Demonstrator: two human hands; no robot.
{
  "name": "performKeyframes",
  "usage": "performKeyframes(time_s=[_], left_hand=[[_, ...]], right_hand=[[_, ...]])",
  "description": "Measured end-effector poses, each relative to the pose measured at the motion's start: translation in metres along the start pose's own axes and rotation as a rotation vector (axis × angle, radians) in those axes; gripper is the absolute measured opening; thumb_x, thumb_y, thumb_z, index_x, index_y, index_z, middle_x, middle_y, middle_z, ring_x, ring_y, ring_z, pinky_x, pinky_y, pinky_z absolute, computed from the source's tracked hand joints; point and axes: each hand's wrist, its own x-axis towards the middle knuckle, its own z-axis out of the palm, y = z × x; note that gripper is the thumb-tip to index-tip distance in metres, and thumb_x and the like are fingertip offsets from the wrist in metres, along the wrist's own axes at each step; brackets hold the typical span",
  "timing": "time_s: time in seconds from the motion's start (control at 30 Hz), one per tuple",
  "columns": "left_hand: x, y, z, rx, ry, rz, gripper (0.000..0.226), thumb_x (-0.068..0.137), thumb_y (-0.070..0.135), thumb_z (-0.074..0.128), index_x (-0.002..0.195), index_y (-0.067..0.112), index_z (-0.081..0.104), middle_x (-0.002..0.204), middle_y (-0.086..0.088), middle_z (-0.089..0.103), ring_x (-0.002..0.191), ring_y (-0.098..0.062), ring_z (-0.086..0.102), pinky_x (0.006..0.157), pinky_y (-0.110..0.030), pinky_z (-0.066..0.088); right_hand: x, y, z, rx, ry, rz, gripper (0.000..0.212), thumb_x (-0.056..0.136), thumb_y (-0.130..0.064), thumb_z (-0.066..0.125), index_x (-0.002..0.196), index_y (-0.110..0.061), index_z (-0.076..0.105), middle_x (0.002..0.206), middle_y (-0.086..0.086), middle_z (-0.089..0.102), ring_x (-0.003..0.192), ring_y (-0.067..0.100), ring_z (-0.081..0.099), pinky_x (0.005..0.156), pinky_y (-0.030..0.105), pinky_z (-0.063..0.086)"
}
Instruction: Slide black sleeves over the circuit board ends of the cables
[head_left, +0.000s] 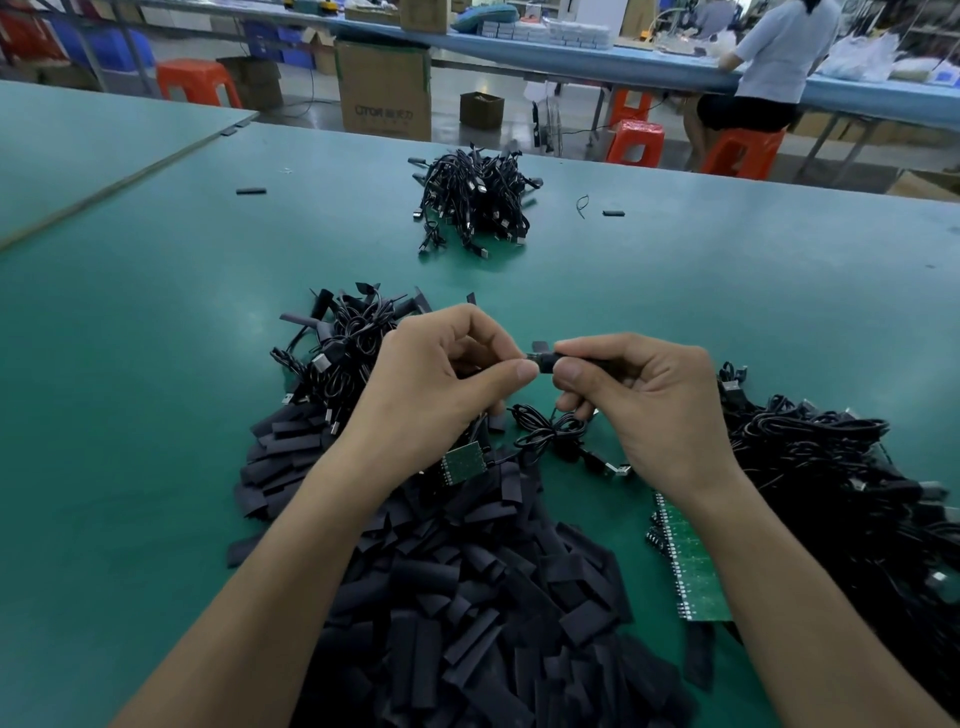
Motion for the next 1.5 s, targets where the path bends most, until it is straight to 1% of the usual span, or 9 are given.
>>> performKeyframes(time_s=[0.23, 0.47, 0.67, 0.87, 1.07, 1.2, 1.3, 1.4, 1.5], left_hand=[[0.0, -0.001, -0.003, 0.019, 0.012, -0.124, 0.021, 0.083, 0.035, 0.08, 0.079, 0.017, 0.072, 0.073, 0.001, 0.076, 0.056, -0.009, 0.067, 0.057, -0.017, 0.051], [0.001, 0.001, -0.005, -0.049, 0.0, -0.166, 0.016, 0.081, 0.024, 0.082, 0.079, 0.01, 0.075, 0.071, -0.003, 0.076, 0.056, -0.009, 0.066, 0.058, -0.018, 0.054], [0.001, 0.005, -0.004, -0.075, -0.006, -0.199, 0.011, 0.084, 0.016, 0.079, 0.083, 0.005, 0.075, 0.072, -0.005, 0.076, 0.056, -0.008, 0.065, 0.057, -0.016, 0.051], [0.0, 0.005, -0.003, -0.043, -0.022, -0.193, 0.008, 0.086, 0.015, 0.078, 0.081, 0.009, 0.076, 0.073, -0.005, 0.076, 0.058, -0.01, 0.068, 0.058, -0.018, 0.052], [0.001, 0.002, -0.003, -0.013, -0.034, -0.185, 0.008, 0.086, 0.016, 0.077, 0.081, 0.01, 0.075, 0.072, -0.003, 0.076, 0.057, -0.011, 0.068, 0.058, -0.02, 0.054], [0.0, 0.002, 0.003, -0.013, -0.055, -0.183, 0.01, 0.088, 0.014, 0.076, 0.078, 0.012, 0.075, 0.07, -0.002, 0.075, 0.055, -0.011, 0.066, 0.056, -0.022, 0.054], [0.0, 0.001, 0.003, -0.037, -0.05, -0.197, 0.009, 0.089, 0.014, 0.075, 0.08, 0.012, 0.075, 0.072, -0.003, 0.076, 0.058, -0.012, 0.068, 0.058, -0.023, 0.055], [0.001, 0.002, 0.003, -0.071, -0.048, -0.211, 0.008, 0.09, 0.012, 0.073, 0.083, 0.011, 0.074, 0.073, -0.004, 0.077, 0.06, -0.013, 0.07, 0.058, -0.019, 0.054], [0.0, 0.002, 0.005, -0.091, -0.033, -0.204, 0.007, 0.091, 0.011, 0.071, 0.084, 0.01, 0.073, 0.074, -0.003, 0.077, 0.059, -0.012, 0.07, 0.058, -0.017, 0.053]], right_hand=[[-0.001, -0.002, 0.0, 0.057, -0.001, -0.015, 0.011, 0.08, -0.019, 0.074, 0.09, -0.022, 0.076, 0.074, 0.003, 0.074, 0.061, 0.018, 0.069, 0.059, 0.022, 0.054], [-0.002, -0.001, 0.001, 0.026, -0.059, -0.037, 0.017, 0.083, -0.012, 0.075, 0.096, -0.023, 0.075, 0.08, 0.005, 0.076, 0.065, 0.02, 0.071, 0.063, 0.022, 0.055], [-0.001, -0.001, 0.004, 0.018, -0.039, -0.029, 0.013, 0.082, -0.018, 0.073, 0.094, -0.022, 0.075, 0.078, 0.006, 0.075, 0.064, 0.019, 0.07, 0.062, 0.021, 0.054], [-0.001, 0.0, 0.005, 0.068, -0.011, 0.028, 0.012, 0.08, -0.018, 0.071, 0.091, -0.013, 0.074, 0.072, 0.005, 0.074, 0.059, 0.016, 0.069, 0.057, 0.022, 0.054], [-0.001, 0.0, 0.003, 0.087, -0.071, 0.058, 0.016, 0.078, -0.016, 0.074, 0.094, -0.015, 0.075, 0.077, 0.009, 0.075, 0.061, 0.017, 0.069, 0.059, 0.021, 0.054], [-0.001, -0.001, 0.002, 0.035, -0.091, 0.04, 0.016, 0.079, -0.015, 0.075, 0.095, -0.021, 0.075, 0.079, 0.001, 0.077, 0.064, 0.017, 0.07, 0.061, 0.021, 0.054], [-0.002, 0.0, 0.005, 0.024, -0.03, 0.027, 0.022, 0.078, -0.021, 0.077, 0.1, -0.023, 0.074, 0.08, 0.001, 0.077, 0.064, 0.016, 0.07, 0.062, 0.02, 0.054], [-0.002, 0.001, 0.007, 0.011, 0.126, 0.029, 0.03, 0.081, -0.017, 0.08, 0.107, -0.028, 0.07, 0.077, -0.002, 0.076, 0.067, 0.015, 0.073, 0.063, 0.019, 0.055], [-0.002, 0.003, 0.013, 0.072, 0.254, 0.035, 0.025, 0.084, -0.012, 0.078, 0.105, -0.024, 0.07, 0.081, -0.003, 0.077, 0.072, 0.015, 0.074, 0.064, 0.019, 0.055]])
